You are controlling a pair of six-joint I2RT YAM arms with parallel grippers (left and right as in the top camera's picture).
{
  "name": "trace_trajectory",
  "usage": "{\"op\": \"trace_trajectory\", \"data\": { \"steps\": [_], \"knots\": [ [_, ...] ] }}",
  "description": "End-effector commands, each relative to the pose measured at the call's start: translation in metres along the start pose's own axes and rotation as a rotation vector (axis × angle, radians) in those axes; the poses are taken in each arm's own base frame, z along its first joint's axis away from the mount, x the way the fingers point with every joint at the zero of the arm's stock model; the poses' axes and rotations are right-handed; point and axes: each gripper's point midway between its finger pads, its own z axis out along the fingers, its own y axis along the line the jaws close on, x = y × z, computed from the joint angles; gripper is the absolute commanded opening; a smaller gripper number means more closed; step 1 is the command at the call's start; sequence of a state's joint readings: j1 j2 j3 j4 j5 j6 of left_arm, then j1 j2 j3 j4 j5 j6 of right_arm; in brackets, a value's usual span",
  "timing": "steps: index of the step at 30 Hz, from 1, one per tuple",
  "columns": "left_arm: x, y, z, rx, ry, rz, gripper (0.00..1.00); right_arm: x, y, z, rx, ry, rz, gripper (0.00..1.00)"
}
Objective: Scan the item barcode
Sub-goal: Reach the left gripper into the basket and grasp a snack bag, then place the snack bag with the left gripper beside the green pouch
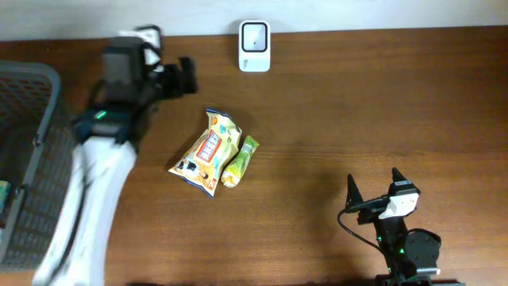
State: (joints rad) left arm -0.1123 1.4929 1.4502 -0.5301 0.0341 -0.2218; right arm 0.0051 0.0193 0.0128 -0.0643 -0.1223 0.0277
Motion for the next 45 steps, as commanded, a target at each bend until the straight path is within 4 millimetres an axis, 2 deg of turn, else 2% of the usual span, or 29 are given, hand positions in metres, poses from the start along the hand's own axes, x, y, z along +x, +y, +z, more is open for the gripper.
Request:
{"op": "trace_trajectory", "data": {
  "steps": [1,2,3,5,7,9,11,12,14,16,18,19,21,23,26,32,35,37,39,40,41,43,45],
  "knots": [
    [-0.068,0.103,-0.135,-0.504,-0.275,0.145,0.99,0.003,-0.001,0.000,0.004,0.004,0.010,0.99],
    [-0.068,0.137,-0.161,-0.642,-0.274,0.136,0.99,0.003,-0.001,0.000,0.004,0.004,0.010,0.99],
    [-0.062,0.185,-0.188,-0.803,-0.246,0.110,0.99,0.003,-0.001,0.000,0.004,0.004,0.010,0.99],
    [-0.054,0.240,-0.205,-0.929,-0.219,0.035,0.99,0.003,-0.001,0.000,0.004,0.004,0.010,0.99],
    [-0.053,0.276,-0.196,-0.879,-0.170,0.086,0.99,0.003,-0.001,0.000,0.004,0.004,0.010,0.99],
    [-0.055,0.299,-0.199,-0.899,-0.099,0.048,1.00,0.003,-0.001,0.000,0.004,0.004,0.010,0.99],
    [-0.043,0.323,-0.180,-0.892,0.032,-0.018,1.00,0.003,-0.001,0.000,0.004,0.004,0.010,0.99],
    [-0.024,0.335,-0.162,-0.879,0.120,-0.044,1.00,0.003,-0.001,0.000,0.004,0.004,0.010,0.99],
    [0.017,0.364,-0.133,-0.872,0.256,-0.134,0.91,0.003,-0.001,0.000,0.004,0.004,0.010,0.99],
    [0.058,0.391,-0.114,-0.872,0.373,-0.211,0.84,0.003,-0.001,0.000,0.004,0.004,0.010,0.99],
    [0.094,0.410,-0.104,-0.883,0.455,-0.315,0.72,0.003,-0.001,0.000,0.004,0.004,0.010,0.99],
    [0.123,0.422,-0.097,-0.892,0.515,-0.403,0.71,0.003,-0.001,0.000,0.004,0.004,0.010,0.98],
    [0.158,0.429,-0.081,-0.877,0.599,-0.428,0.63,0.003,-0.001,0.000,0.004,0.004,0.010,0.99],
    [0.182,0.440,-0.071,-0.912,0.622,-0.421,0.64,0.003,-0.001,0.000,0.004,0.004,0.010,0.99],
    [0.194,0.455,-0.059,-0.960,0.565,-0.398,0.64,0.003,-0.001,0.000,0.004,0.004,0.010,0.99],
    [0.229,0.485,-0.066,-1.010,0.589,-0.454,0.63,0.003,-0.001,0.000,0.004,0.004,0.010,0.99],
    [0.246,0.487,-0.058,-0.999,0.628,-0.464,0.52,0.003,-0.001,0.000,0.004,0.004,0.010,0.99],
    [0.249,0.488,-0.056,-0.995,0.632,-0.466,0.38,0.003,-0.001,0.000,0.004,0.004,0.010,0.99],
    [0.246,0.490,-0.055,-1.000,0.617,-0.463,0.36,0.003,-0.001,0.000,0.004,0.004,0.010,0.99],
    [0.246,0.490,-0.055,-1.000,0.615,-0.463,0.30,0.003,-0.001,0.000,0.004,0.004,0.010,0.99],
    [0.246,0.490,-0.055,-0.999,0.617,-0.463,0.00,0.003,-0.001,0.000,0.004,0.004,0.010,0.99],
    [0.246,0.487,-0.053,-0.983,0.618,-0.467,0.00,0.003,-0.001,0.000,0.004,0.004,0.010,0.99],
    [0.217,0.474,-0.047,-0.897,0.551,-0.470,0.00,0.003,-0.001,0.000,0.004,0.004,0.010,0.99]
  ]
}}
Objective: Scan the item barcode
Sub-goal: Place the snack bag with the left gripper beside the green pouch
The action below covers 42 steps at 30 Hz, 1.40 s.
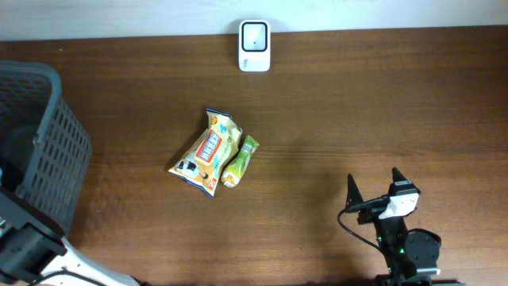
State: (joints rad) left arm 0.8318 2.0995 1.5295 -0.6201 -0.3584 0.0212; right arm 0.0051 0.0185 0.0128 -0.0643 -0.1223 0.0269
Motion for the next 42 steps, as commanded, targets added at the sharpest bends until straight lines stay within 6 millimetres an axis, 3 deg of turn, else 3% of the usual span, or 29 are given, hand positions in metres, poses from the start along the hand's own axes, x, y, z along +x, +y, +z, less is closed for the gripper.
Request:
{"op": "trace_trajectory", "data": {
  "steps": [1,2,3,5,7,8,9,10,12,13,14,17,20,23,25,27,29,30,32,34,35,37,38,39,40,42],
  "knots": [
    [-0.025,-0.026,-0.041,0.174,-0.077,-0.005,0.00,0.003,-0.001,0.000,0.004,0.005,0.011,0.99],
    [-0.052,-0.025,-0.084,0.221,-0.182,-0.016,0.00,0.003,-0.001,0.000,0.004,0.004,0.011,0.99],
    [-0.077,-0.026,-0.146,0.294,-0.324,-0.022,0.00,0.003,-0.001,0.000,0.004,0.005,0.011,0.99],
    [-0.095,-0.028,-0.252,0.399,-0.547,-0.007,0.00,0.003,-0.001,0.000,0.004,0.004,0.011,0.99],
    [-0.084,-0.033,-0.351,0.468,-0.736,0.027,0.00,0.003,-0.001,0.000,0.004,0.004,0.011,0.99],
    [-0.070,-0.041,-0.382,0.506,-0.779,0.058,0.00,0.003,-0.001,0.000,0.004,0.005,0.011,0.99],
    [-0.040,-0.071,-0.418,0.588,-0.793,0.148,0.00,0.003,-0.001,0.000,0.004,0.004,0.011,0.99],
    [-0.016,-0.099,-0.427,0.641,-0.754,0.230,0.00,0.003,-0.001,0.000,0.004,0.005,0.011,0.99],
    [0.034,-0.163,-0.424,0.727,-0.623,0.403,0.00,0.003,-0.001,0.000,0.004,0.005,0.011,0.99],
    [0.074,-0.213,-0.413,0.782,-0.528,0.536,0.00,0.003,-0.001,0.000,0.004,0.004,0.011,0.99],
    [0.104,-0.247,-0.402,0.799,-0.462,0.636,0.00,0.003,-0.001,0.000,0.004,0.004,0.011,0.99],
    [0.177,-0.327,-0.378,0.825,-0.320,0.864,0.00,0.003,-0.001,0.000,0.004,0.005,0.011,0.99],
    [0.256,-0.392,-0.362,0.923,-0.184,1.047,0.00,0.003,-0.001,0.000,0.004,0.004,0.011,0.99],
    [0.303,-0.406,-0.348,0.891,-0.095,1.123,0.00,0.003,-0.001,0.000,0.004,0.005,0.011,0.99],
    [0.325,-0.405,-0.350,0.878,-0.067,1.173,0.00,0.003,-0.001,0.000,0.004,0.005,0.011,0.99],
    [0.329,-0.404,-0.350,0.872,-0.062,1.182,0.04,0.003,-0.001,0.000,0.004,0.004,0.011,0.99],
    [0.329,-0.402,-0.349,0.865,-0.058,1.184,0.22,0.003,-0.001,0.000,0.004,0.004,0.011,0.99],
    [0.324,-0.399,-0.344,0.825,-0.074,1.182,0.36,0.003,-0.001,0.000,0.004,0.004,0.011,0.99],
    [0.303,-0.393,-0.347,0.751,-0.122,1.161,0.46,0.003,-0.001,0.000,0.004,0.005,0.011,0.99],
    [0.273,-0.382,-0.371,0.761,-0.170,1.105,0.49,0.003,-0.001,0.000,0.004,0.005,0.011,0.99],
    [0.234,-0.368,-0.404,0.813,-0.257,1.017,0.49,0.003,-0.001,0.000,0.004,0.005,0.011,0.99],
    [0.192,-0.344,-0.437,0.858,-0.357,0.915,0.52,0.003,-0.001,0.000,0.004,0.005,0.011,0.98],
    [0.159,-0.319,-0.456,0.866,-0.433,0.828,0.57,0.003,-0.001,0.000,0.004,0.005,0.011,0.99],
    [0.112,-0.269,-0.471,0.834,-0.536,0.684,0.57,0.003,-0.001,0.000,0.004,0.005,0.011,0.99],
    [0.075,-0.216,-0.473,0.767,-0.608,0.546,0.57,0.003,-0.001,0.000,0.004,0.005,0.011,0.99],
    [0.029,-0.128,-0.460,0.635,-0.662,0.328,0.57,0.003,-0.001,0.000,0.004,0.005,0.011,0.99]
  ]
}}
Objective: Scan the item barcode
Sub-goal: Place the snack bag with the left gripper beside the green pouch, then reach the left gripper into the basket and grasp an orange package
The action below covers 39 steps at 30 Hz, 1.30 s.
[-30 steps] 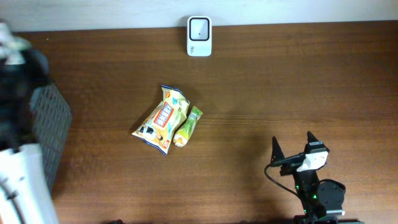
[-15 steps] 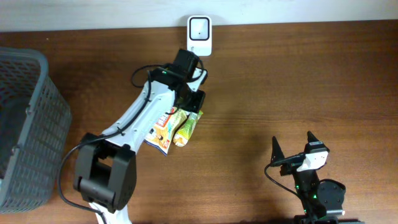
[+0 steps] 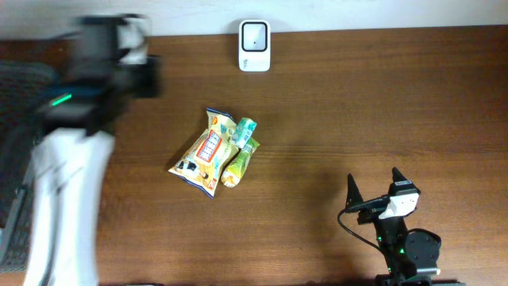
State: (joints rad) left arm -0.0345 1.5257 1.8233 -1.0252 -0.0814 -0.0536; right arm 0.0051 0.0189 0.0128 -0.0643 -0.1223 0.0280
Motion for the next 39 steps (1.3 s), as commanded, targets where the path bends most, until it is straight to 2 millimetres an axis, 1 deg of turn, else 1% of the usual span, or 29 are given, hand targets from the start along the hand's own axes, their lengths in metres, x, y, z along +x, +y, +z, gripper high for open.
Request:
{"op": "trace_trajectory", "data": {
  "steps": [1,2,3,4,5,8,10,12,13,14,15,16,17,18,19,21,23,26,27,29,30,33,34,35,37,38,39],
  "knots": [
    [-0.001,0.124,-0.074,-0.301,-0.111,-0.198,0.56,0.003,-0.001,0.000,0.004,0.004,0.010,0.99],
    [0.013,0.162,-0.086,-0.390,-0.094,-0.269,0.55,0.003,-0.001,0.000,0.004,0.004,0.010,0.99],
    [0.033,0.203,-0.096,-0.484,-0.060,-0.351,0.54,0.003,-0.001,0.000,0.004,0.004,0.010,0.99],
    [0.050,0.228,-0.099,-0.542,-0.038,-0.437,0.53,0.003,-0.001,0.000,0.004,0.004,0.010,0.99],
    [0.066,0.250,-0.097,-0.587,-0.007,-0.488,0.52,0.003,-0.001,0.000,0.004,0.004,0.010,0.99],
    [0.121,0.286,-0.076,-0.682,0.139,-0.596,0.51,0.003,-0.001,0.000,0.004,0.004,0.010,0.99],
    [0.160,0.304,-0.045,-0.699,0.218,-0.640,0.53,0.003,-0.001,0.000,0.004,0.004,0.010,0.99],
    [0.191,0.319,-0.015,-0.704,0.272,-0.665,0.59,0.003,-0.001,0.000,0.004,0.004,0.010,0.99],
    [0.209,0.328,0.000,-0.708,0.310,-0.685,0.71,0.003,-0.001,0.000,0.004,0.004,0.010,0.99],
    [0.222,0.334,0.007,-0.714,0.349,-0.701,0.72,0.003,-0.001,0.000,0.004,0.004,0.010,0.99],
    [0.229,0.338,0.010,-0.718,0.367,-0.709,0.72,0.003,-0.001,0.000,0.004,0.004,0.010,0.99],
    [0.250,0.348,0.019,-0.733,0.424,-0.735,0.72,0.003,-0.001,0.000,0.004,0.004,0.010,0.99],
    [0.267,0.354,0.025,-0.735,0.467,-0.760,0.65,0.003,-0.001,0.000,0.004,0.004,0.010,0.98],
    [0.279,0.359,0.028,-0.736,0.497,-0.779,0.63,0.003,-0.001,0.000,0.004,0.004,0.010,0.99],
    [0.287,0.361,0.031,-0.736,0.517,-0.790,0.61,0.003,-0.001,0.000,0.004,0.004,0.010,0.99],
    [0.300,0.365,0.035,-0.739,0.546,-0.807,0.61,0.003,-0.001,0.000,0.004,0.004,0.010,0.99],
    [0.322,0.373,0.032,-0.793,0.565,-0.817,0.61,0.003,-0.001,0.000,0.004,0.004,0.010,0.99],
    [0.356,0.385,0.030,-0.840,0.544,-0.867,0.58,0.003,-0.001,0.000,0.004,0.004,0.010,0.99],
    [0.363,0.390,0.027,-0.857,0.532,-0.882,0.57,0.003,-0.001,0.000,0.004,0.004,0.010,0.99],
    [0.370,0.401,0.023,-0.884,0.505,-0.903,0.57,0.003,-0.001,0.000,0.004,0.004,0.010,0.99],
    [0.374,0.403,0.024,-0.887,0.506,-0.909,0.57,0.003,-0.001,0.000,0.004,0.004,0.010,0.99],
    [0.394,0.399,0.039,-0.862,0.566,-0.920,0.54,0.003,-0.001,0.000,0.004,0.004,0.010,0.99],
    [0.402,0.394,0.044,-0.842,0.598,-0.927,0.50,0.003,-0.001,0.000,0.004,0.004,0.010,0.99],
    [0.405,0.392,0.045,-0.837,0.610,-0.930,0.41,0.003,-0.001,0.000,0.004,0.004,0.010,0.99],
    [0.405,0.391,0.047,-0.825,0.609,-0.934,0.02,0.003,-0.001,0.000,0.004,0.004,0.010,0.99],
    [0.404,0.390,0.049,-0.814,0.605,-0.935,0.00,0.003,-0.001,0.000,0.005,0.004,0.010,0.99],
    [0.397,0.387,0.054,-0.769,0.579,-0.948,0.00,0.003,-0.001,0.000,0.004,0.004,0.010,0.99]
  ]
}}
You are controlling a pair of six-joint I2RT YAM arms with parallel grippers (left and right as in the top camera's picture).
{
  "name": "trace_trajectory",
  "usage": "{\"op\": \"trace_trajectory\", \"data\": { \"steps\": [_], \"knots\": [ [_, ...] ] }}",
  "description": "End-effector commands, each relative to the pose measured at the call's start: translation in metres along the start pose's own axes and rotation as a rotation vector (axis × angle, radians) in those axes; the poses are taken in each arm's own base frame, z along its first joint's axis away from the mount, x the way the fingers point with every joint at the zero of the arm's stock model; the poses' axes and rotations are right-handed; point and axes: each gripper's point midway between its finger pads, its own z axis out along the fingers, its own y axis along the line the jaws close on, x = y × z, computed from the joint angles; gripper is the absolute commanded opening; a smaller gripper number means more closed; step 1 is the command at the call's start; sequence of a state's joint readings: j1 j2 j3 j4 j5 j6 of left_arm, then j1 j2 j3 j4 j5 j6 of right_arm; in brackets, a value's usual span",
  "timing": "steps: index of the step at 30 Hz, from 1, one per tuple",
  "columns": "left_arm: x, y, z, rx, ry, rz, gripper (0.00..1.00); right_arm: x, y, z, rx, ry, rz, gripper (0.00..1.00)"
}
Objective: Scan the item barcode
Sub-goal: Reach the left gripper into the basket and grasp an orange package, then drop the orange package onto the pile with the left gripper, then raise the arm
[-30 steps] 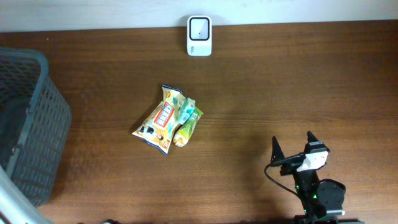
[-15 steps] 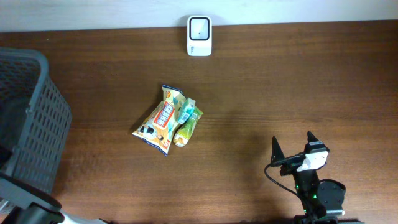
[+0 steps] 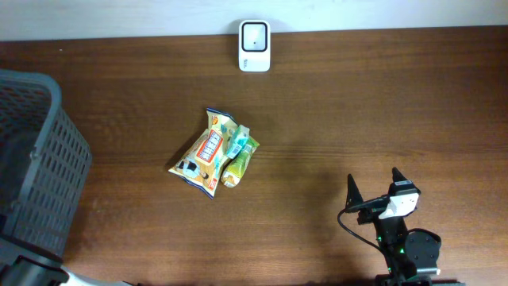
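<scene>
A white barcode scanner stands at the table's far edge. In the middle lies a pile of items: a yellow snack bag, a green tube along its right side, and a small teal packet on top of both. My right gripper rests open near the front right, far from the pile, with nothing between its fingers. Of the left arm only a dark part shows at the bottom left corner; its gripper is out of view.
A grey slatted basket fills the left side of the table. The brown wooden table runs from the pile to the right arm's base.
The left arm, then blurred over the basket and the far left, is now down in the bottom left corner. The teal packet lies slightly lower on the pile. The right arm is unchanged.
First the left arm reached over the far left, and the pile held only the bag and the tube. Then the arm was low at the bottom left. Then it was up again and a teal packet lay on the pile. Now it is back low.
</scene>
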State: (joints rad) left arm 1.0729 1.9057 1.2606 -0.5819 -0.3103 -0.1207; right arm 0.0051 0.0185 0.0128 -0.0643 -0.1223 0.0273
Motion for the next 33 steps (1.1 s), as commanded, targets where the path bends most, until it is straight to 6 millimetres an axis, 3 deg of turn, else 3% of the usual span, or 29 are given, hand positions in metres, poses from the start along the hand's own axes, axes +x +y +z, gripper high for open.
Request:
{"op": "trace_trajectory", "data": {
  "steps": [1,2,5,7,8,10,12,14,15,17,18,20,21,24,26,30,33],
  "knots": [
    [0.013,-0.028,0.003,0.170,0.068,-0.002,0.00,0.003,-0.001,0.000,0.004,0.004,0.011,0.99],
    [0.004,-0.036,-0.010,0.236,0.042,-0.010,0.00,0.003,-0.001,0.000,0.004,0.005,0.011,0.99],
    [-0.045,-0.072,-0.101,0.512,-0.149,0.004,0.00,0.003,-0.001,0.000,0.004,0.005,0.011,0.99],
    [-0.064,-0.102,-0.195,0.711,-0.326,0.080,0.00,0.003,-0.001,0.000,0.004,0.005,0.011,0.99],
    [-0.064,-0.119,-0.253,0.763,-0.446,0.151,0.00,0.003,-0.001,0.000,0.004,0.004,0.011,0.99],
    [-0.056,-0.136,-0.330,0.792,-0.619,0.245,0.00,0.003,-0.001,0.000,0.004,0.005,0.011,0.99],
    [-0.029,-0.163,-0.416,0.844,-0.762,0.388,0.00,0.003,-0.001,0.000,0.004,0.005,0.011,0.99],
    [0.007,-0.187,-0.450,0.896,-0.765,0.502,0.00,0.003,-0.001,0.000,0.004,0.004,0.011,0.99],
    [0.044,-0.211,-0.464,0.951,-0.735,0.614,0.00,0.003,-0.001,0.000,0.004,0.004,0.011,0.99],
    [0.106,-0.250,-0.466,1.008,-0.644,0.804,0.00,0.003,-0.001,0.000,0.004,0.004,0.011,0.99],
    [0.149,-0.272,-0.459,1.015,-0.569,0.942,0.00,0.003,-0.001,0.000,0.004,0.005,0.011,0.99],
    [0.192,-0.296,-0.443,1.000,-0.489,1.095,0.00,0.003,-0.001,0.000,0.004,0.004,0.011,0.99],
    [0.223,-0.314,-0.426,0.975,-0.416,1.191,0.00,0.003,-0.001,0.000,0.004,0.005,0.011,0.99],
    [0.279,-0.342,-0.386,0.905,-0.279,1.356,0.00,0.003,-0.001,0.000,0.004,0.004,0.011,0.99],
    [0.303,-0.353,-0.367,0.877,-0.216,1.413,0.00,0.003,-0.001,0.000,0.004,0.004,0.011,0.99],
    [0.356,-0.354,-0.326,0.769,-0.065,1.549,0.00,0.003,-0.001,0.000,0.004,0.004,0.011,0.99],
    [0.387,-0.349,-0.312,0.717,-0.004,1.630,0.00,0.003,-0.001,0.000,0.004,0.005,0.011,0.99]
  ]
}}
